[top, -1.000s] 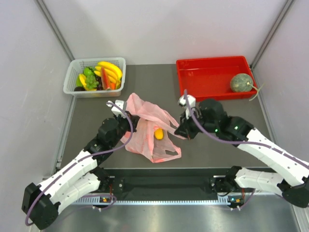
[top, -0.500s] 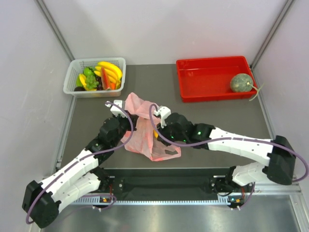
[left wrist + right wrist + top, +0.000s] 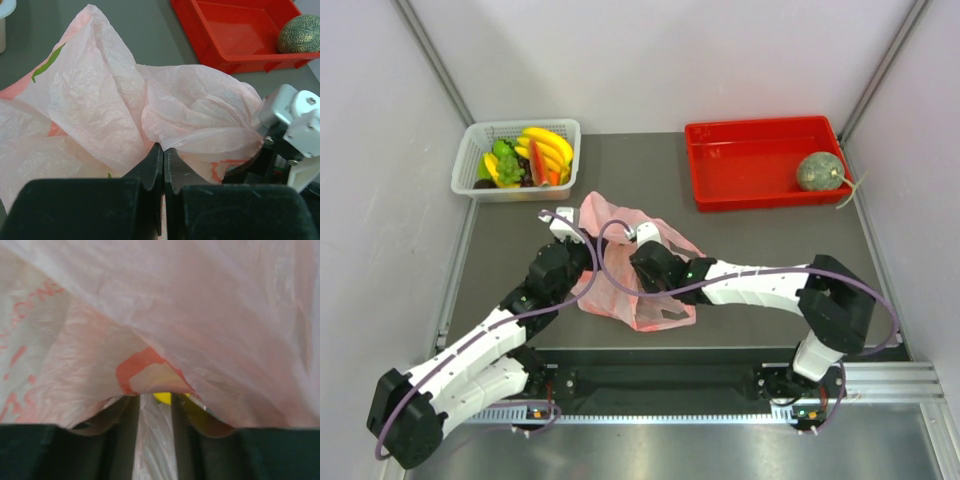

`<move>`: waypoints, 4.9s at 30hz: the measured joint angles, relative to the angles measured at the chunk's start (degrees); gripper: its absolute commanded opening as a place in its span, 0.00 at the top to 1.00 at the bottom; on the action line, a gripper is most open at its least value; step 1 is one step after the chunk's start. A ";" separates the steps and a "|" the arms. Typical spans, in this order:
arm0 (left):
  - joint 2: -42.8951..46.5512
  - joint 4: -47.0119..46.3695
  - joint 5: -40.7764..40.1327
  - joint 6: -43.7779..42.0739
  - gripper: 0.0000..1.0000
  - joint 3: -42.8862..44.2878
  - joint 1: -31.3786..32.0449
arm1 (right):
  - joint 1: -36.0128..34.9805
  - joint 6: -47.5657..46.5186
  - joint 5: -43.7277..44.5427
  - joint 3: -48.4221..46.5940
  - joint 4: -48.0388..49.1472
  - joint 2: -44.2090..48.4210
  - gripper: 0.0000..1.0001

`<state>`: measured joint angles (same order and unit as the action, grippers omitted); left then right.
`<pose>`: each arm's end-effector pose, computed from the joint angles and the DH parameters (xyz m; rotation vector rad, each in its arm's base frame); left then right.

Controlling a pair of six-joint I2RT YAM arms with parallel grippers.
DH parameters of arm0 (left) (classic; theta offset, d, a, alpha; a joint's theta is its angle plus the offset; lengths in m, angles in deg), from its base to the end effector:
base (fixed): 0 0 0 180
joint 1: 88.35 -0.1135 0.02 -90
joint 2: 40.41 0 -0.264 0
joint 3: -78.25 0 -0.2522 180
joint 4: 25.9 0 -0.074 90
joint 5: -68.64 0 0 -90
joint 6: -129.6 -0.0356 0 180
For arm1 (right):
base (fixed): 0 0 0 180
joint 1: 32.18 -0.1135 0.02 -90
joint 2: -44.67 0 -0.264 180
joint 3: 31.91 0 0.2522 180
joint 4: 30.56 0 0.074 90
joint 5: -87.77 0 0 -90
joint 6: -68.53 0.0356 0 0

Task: Untie the knot of the plastic bag and take out the fruit

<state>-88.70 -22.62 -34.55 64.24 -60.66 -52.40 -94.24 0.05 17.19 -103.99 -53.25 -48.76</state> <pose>0.1678 -0.1117 0.2592 0.0050 1.7835 -0.5679 0.1735 0.3019 0.2104 -0.6419 2.2211 0.3575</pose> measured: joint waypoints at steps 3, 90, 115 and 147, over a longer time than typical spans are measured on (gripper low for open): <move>0.00 -0.11 0.00 0.33 1.00 -0.46 -0.02 | 0.55 -0.39 1.68 -0.90 0.63 -2.29 0.53; 5.84 1.64 12.11 -1.42 1.00 -1.55 -0.02 | 48.09 -12.37 -12.50 -67.04 -35.04 -41.31 0.55; 13.77 11.06 -0.44 -1.05 0.01 4.85 -0.02 | 46.05 -14.23 -16.13 -44.26 -31.69 -9.68 0.00; 1.16 20.39 33.83 3.91 0.01 19.30 -0.07 | 22.58 -16.90 -28.17 6.40 -16.87 18.62 0.08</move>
<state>-87.54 -2.22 -0.71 68.15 -41.36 -52.47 -71.66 -16.84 -10.98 -97.59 -70.12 -30.14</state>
